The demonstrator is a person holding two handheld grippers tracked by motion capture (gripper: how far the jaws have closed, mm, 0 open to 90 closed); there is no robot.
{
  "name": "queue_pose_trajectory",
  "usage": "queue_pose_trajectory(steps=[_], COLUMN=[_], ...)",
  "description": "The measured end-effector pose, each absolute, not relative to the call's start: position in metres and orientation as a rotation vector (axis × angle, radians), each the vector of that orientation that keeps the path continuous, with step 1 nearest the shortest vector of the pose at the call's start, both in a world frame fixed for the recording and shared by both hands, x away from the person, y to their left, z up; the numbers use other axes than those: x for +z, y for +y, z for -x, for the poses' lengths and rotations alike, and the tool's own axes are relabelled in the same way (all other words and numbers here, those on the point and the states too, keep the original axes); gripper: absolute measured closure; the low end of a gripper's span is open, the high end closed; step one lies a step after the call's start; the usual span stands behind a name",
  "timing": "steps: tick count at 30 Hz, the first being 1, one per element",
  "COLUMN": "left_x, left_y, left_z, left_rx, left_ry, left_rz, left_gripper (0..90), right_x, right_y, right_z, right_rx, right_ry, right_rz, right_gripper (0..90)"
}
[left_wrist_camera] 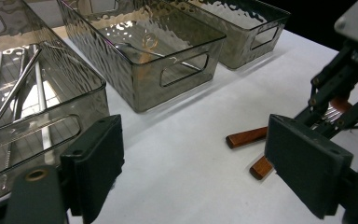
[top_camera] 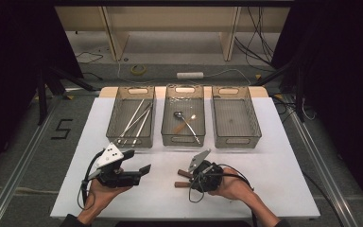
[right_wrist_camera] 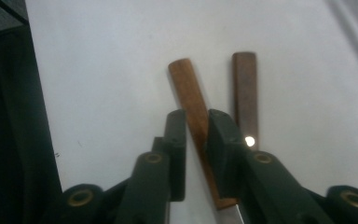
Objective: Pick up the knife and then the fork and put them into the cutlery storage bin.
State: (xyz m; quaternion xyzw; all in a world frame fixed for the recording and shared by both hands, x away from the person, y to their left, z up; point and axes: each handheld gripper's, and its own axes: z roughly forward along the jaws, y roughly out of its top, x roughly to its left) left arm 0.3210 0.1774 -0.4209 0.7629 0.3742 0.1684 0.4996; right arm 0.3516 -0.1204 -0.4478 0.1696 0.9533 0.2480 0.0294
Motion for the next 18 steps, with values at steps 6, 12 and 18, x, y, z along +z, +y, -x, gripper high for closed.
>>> queue_pose_trajectory(steps=[6, 12, 18], left_x=[-0.421, -0.421, -0.421], left_y=[0.177, 0.177, 0.177], left_z=[-0.321, -0.321, -0.321], left_rx=[0.408, 0.407, 0.407], left_ry=[0.905, 0.905, 0.904], left_rz=[-1.845, -1.845, -1.846], left_gripper=[19.1, 19.1, 19.1], right_x=[-0.441, -0.449, -0.457], right_y=[-0.124, -0.117, -0.109], right_z=[-0.361, -0.359, -0.356], right_rx=[0.775, 0.709, 0.626], right_ry=[2.966, 2.985, 3.003], right_rz=[-0.496, -0.427, -0.354], right_gripper=[55.1, 45.4, 46.8])
